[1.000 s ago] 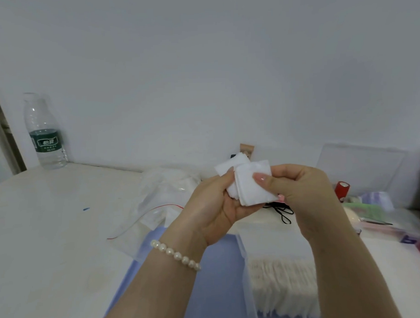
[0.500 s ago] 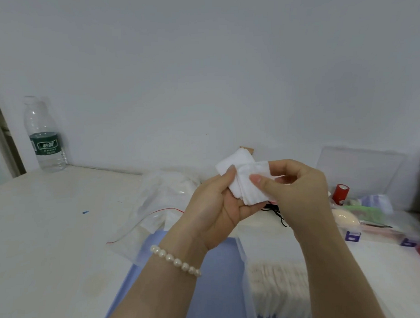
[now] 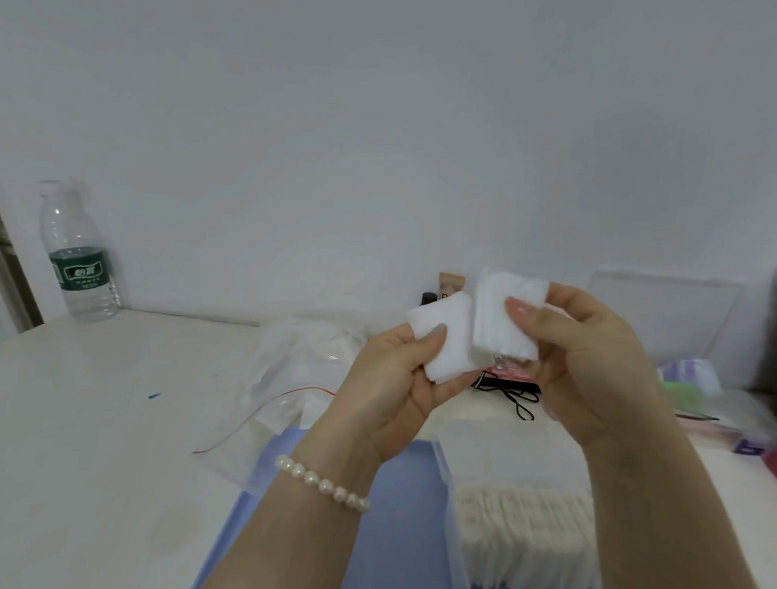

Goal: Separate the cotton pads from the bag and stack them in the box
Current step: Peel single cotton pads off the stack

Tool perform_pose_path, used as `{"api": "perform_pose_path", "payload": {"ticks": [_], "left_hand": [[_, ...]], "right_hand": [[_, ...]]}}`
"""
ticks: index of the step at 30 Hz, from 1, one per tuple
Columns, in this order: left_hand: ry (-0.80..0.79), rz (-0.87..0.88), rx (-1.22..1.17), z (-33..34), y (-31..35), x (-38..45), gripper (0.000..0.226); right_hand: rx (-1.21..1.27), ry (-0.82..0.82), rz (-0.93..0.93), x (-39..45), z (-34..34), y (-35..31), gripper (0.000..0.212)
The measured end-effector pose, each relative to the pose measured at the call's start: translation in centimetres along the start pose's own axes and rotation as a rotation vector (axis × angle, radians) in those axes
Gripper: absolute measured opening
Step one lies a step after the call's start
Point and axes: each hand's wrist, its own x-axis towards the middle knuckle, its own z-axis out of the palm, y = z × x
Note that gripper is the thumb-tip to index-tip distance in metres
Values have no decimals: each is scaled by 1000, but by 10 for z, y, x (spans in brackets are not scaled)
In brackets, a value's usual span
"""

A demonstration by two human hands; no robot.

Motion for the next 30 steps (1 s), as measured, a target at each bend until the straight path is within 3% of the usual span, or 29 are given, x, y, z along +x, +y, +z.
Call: {"api": "perform_pose_path", "payload": {"ticks": [4,11,16,23,25,27,30], "left_hand": [[7,0,94,2,0,-2,29],[5,-60,79,3,1,-1,41],[-62,-93,70,2,1,0,62],[-135,-15,197,1,3,-6,26],[-166,-15,260,5,8,-11,30],[-231,-15,351,13,8,-20,39],[-317,-30,491,28,0,-37,43]], "right_hand": [[-273,-47,-22,-3,8,8,16],[-379,-20,-106,-2,11,13,16],[-480,8,-183,0,11,18,19],[-652,87,-197,0,11,14,30],[-600,0,-81,-5,8,1,36],[-561,-129,7,-17,1,-13,28],[-740,-198,20,-39,-8,-29,13]]}}
